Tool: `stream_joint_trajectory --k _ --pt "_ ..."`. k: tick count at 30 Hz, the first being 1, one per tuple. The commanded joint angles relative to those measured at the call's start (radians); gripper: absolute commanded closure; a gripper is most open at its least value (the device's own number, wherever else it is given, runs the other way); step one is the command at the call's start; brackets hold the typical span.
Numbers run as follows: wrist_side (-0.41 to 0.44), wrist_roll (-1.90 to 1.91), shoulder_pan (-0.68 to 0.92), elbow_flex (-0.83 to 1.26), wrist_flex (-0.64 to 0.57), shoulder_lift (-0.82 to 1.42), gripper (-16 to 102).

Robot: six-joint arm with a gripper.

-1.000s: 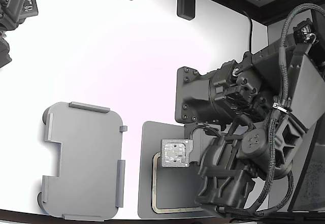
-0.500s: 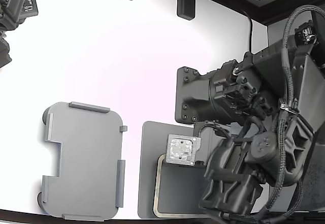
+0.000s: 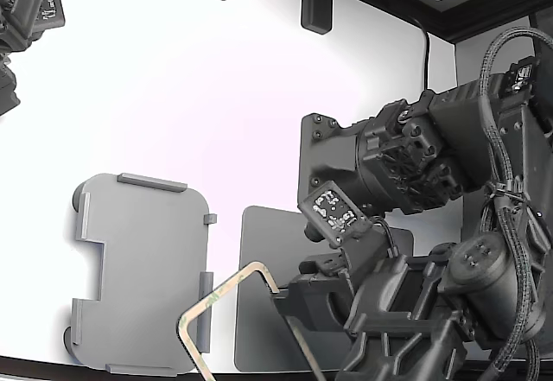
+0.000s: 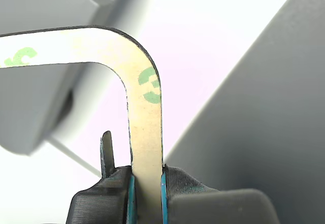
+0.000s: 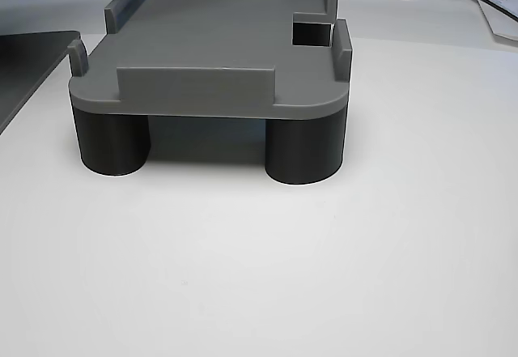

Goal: Move top rectangular frame to the holder.

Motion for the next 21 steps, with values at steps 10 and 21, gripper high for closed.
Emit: stream_joint_trajectory --k 10,21 --pt "-0.015 0.314 -0.183 -0.172 0.009 -0.13 97" --pt "-0.026 0.192 -0.308 -0.193 0.009 -0.221 97"
